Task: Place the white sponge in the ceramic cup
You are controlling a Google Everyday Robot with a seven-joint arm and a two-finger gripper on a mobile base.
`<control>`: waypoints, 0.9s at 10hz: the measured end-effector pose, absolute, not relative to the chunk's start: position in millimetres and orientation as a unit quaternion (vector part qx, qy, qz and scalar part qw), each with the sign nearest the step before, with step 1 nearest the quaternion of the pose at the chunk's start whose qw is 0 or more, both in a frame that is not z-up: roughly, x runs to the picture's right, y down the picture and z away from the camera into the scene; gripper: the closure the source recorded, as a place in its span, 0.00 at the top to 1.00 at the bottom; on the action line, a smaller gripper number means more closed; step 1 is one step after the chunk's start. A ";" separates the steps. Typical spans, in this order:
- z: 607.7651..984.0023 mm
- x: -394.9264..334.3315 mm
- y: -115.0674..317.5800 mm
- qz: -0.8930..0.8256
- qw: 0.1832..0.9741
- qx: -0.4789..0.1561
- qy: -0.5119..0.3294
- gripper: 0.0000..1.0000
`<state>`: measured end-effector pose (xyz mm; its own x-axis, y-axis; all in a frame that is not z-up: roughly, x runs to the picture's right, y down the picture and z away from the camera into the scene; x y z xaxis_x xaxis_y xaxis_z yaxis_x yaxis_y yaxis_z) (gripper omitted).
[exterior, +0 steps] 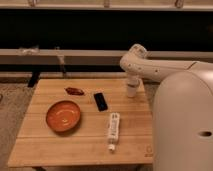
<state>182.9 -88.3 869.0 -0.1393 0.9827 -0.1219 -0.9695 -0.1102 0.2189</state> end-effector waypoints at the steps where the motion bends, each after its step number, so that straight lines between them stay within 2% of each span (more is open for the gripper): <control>1: 869.6 186.1 -85.2 0.744 0.656 0.024 0.125 0.05; 3: 871.7 186.9 -81.5 0.740 0.660 0.022 0.127 0.21; 7: 881.8 179.8 -77.4 0.724 0.676 0.039 0.129 0.64; 9: 884.7 176.9 -80.6 0.720 0.680 0.043 0.128 0.78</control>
<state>176.9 -80.6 884.7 -0.0702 0.9911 -0.1132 -0.9692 -0.0409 0.2427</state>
